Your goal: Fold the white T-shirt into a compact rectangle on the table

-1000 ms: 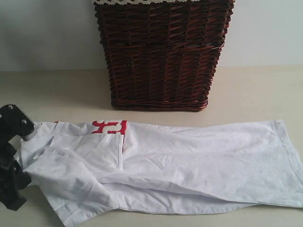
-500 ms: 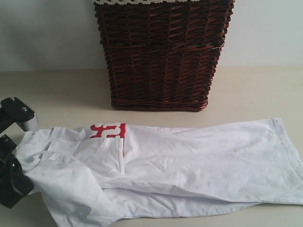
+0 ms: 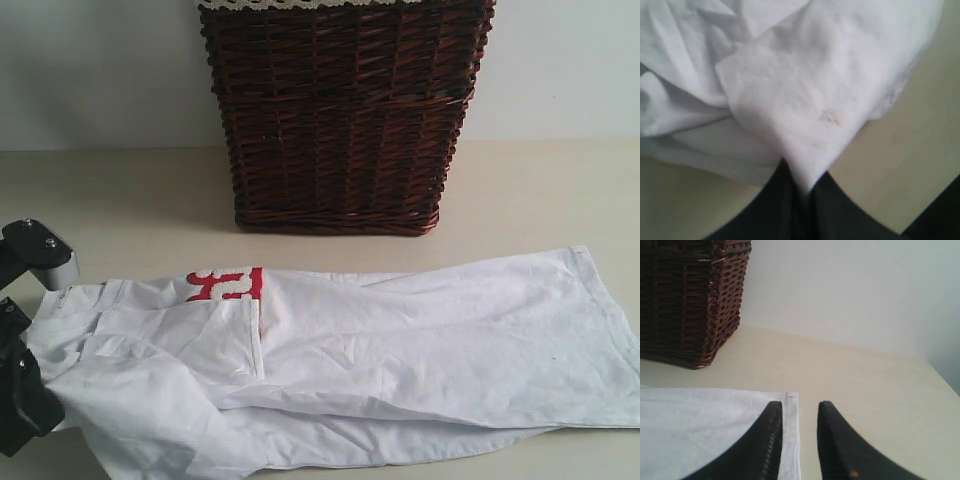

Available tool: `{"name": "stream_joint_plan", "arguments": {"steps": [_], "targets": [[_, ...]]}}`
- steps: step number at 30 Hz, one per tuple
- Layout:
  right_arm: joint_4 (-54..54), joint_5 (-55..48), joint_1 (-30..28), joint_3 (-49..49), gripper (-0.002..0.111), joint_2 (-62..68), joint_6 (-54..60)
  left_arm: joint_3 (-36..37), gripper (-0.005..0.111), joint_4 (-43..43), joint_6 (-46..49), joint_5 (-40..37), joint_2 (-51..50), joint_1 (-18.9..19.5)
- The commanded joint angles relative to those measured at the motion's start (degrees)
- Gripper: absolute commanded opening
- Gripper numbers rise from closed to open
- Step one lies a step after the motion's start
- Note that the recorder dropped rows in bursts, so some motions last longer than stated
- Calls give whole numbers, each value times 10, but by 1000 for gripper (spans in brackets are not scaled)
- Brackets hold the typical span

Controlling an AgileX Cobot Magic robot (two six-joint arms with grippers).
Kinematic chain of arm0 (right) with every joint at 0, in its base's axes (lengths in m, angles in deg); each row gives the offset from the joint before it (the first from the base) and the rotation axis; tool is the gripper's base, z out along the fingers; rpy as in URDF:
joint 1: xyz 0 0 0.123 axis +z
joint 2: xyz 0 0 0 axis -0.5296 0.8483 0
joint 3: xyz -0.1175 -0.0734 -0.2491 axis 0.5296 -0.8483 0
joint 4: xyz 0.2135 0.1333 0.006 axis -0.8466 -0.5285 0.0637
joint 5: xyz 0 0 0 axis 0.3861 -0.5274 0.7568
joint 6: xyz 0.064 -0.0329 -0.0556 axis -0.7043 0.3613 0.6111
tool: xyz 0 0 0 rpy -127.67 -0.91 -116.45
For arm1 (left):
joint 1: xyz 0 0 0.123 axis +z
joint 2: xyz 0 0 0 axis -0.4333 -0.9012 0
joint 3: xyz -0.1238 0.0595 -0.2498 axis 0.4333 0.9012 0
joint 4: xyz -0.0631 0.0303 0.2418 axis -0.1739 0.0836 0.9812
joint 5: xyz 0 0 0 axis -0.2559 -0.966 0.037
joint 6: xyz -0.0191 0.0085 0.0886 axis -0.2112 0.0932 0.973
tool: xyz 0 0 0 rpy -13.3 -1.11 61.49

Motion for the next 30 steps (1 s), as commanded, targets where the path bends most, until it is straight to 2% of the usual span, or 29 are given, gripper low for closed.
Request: {"name": "stream_joint_plan", "arguments": {"steps": [1, 3, 9, 16, 25, 30], "targets": [[1, 5, -3, -1, 25, 0, -1, -4, 0, -5, 1, 25, 3, 0], [1, 5, -3, -1, 25, 0, -1, 3, 4, -3, -1, 32, 3, 0], [1, 5, -3, -1, 25, 0, -1, 59, 24, -3, -1, 55, 3, 0], [1, 5, -3, -1, 25, 0, -1, 80, 26, -3, -1, 66, 3, 0], [1, 5, -3, -1, 25, 0, -1, 80, 26, 36, -22, 15, 3, 0], [1, 5, -3, -1, 25, 0, -1, 80, 39, 99, -81, 20, 3, 0]]}}
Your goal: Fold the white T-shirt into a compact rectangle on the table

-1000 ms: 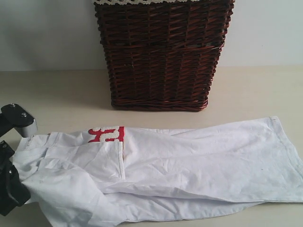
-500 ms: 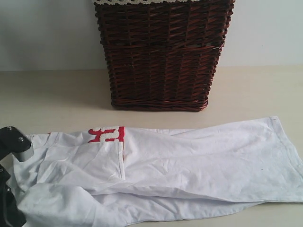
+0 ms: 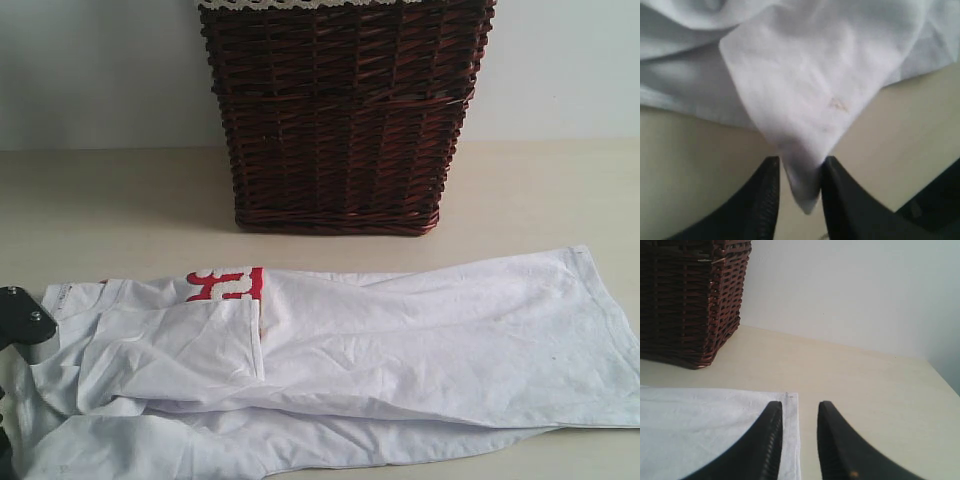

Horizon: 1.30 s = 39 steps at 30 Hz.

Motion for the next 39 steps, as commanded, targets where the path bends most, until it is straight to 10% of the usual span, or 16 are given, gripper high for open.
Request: {"name": "stream_joint_plan", "arguments": {"steps": [1, 12, 19, 29, 39], "targets": [[1, 5, -3, -1, 25, 0, -1, 2, 42, 41, -45, 5, 2, 0], [1, 5, -3, -1, 25, 0, -1, 2, 44, 25, -45, -11, 2, 0], [1, 5, -3, -1, 25, 0, -1, 2, 1, 25, -43, -29, 2, 0], [1, 5, -3, -1, 25, 0, -1, 2, 0, 15, -24, -28, 2, 0], [1, 5, -3, -1, 25, 0, -1, -45, 0, -191, 159, -25, 3, 0]]}}
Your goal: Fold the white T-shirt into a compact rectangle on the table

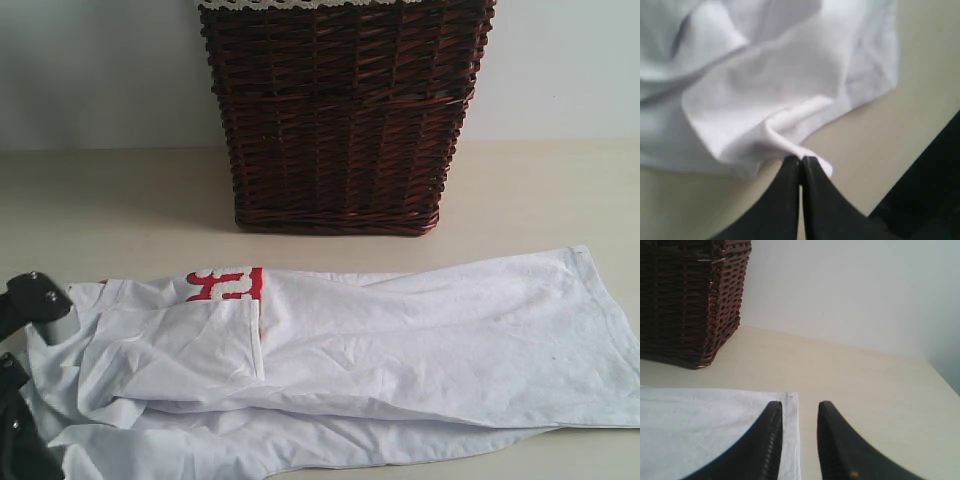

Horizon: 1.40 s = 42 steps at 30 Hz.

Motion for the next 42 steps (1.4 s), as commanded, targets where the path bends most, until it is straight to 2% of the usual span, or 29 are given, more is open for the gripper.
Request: {"name": "stream_joint_plan", "arguments": {"steps": [1, 5, 11, 18, 26, 35, 42], "targets": [[1, 5, -3, -1, 25, 0, -1, -28, 0, -78, 56, 6, 3, 0], [1, 5, -3, -1, 25, 0, -1, -36, 0, -75, 50, 60, 1, 0], [1, 5, -3, -1, 25, 0, -1, -36, 0, -75, 33, 204, -38, 0], [1, 5, -3, -1, 25, 0, -1, -36, 0, -76, 36, 288, -100, 0], [1, 5, -3, -1, 25, 0, -1, -36, 0, -89, 36, 430, -107, 0], [1, 5, -3, -1, 25, 0, -1, -36, 0, -95, 35, 477, -107, 0], [1, 5, -3, -1, 25, 0, -1, -36, 0, -95, 31, 590, -107, 0]]}}
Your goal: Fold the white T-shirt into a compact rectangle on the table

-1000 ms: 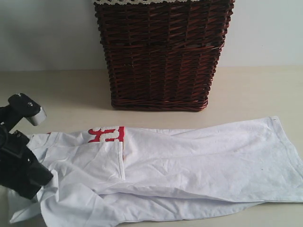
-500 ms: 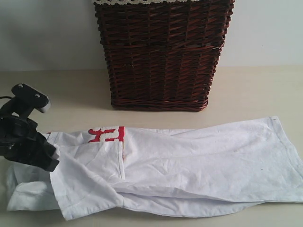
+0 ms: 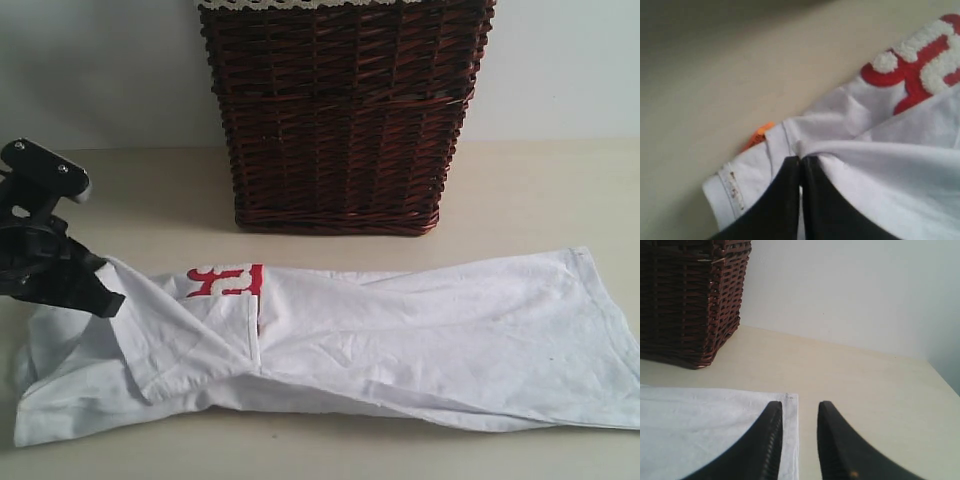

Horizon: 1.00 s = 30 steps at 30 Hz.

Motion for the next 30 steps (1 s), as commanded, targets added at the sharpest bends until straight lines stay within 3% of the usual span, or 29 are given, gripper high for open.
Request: {"name": "stream_joint_plan", "arguments": {"steps": [1, 7, 14, 30], "targets": [[1, 5, -3, -1, 25, 0, -1, -3, 0, -7, -6, 93, 0, 0], [1, 5, -3, -1, 25, 0, -1, -3, 0, -7, -52, 92, 0, 0], [1, 5, -3, -1, 25, 0, -1, -3, 0, -7, -68, -59, 0, -1], [1, 5, -3, -1, 25, 0, -1, -3, 0, -6, -70, 17, 0, -1]]}}
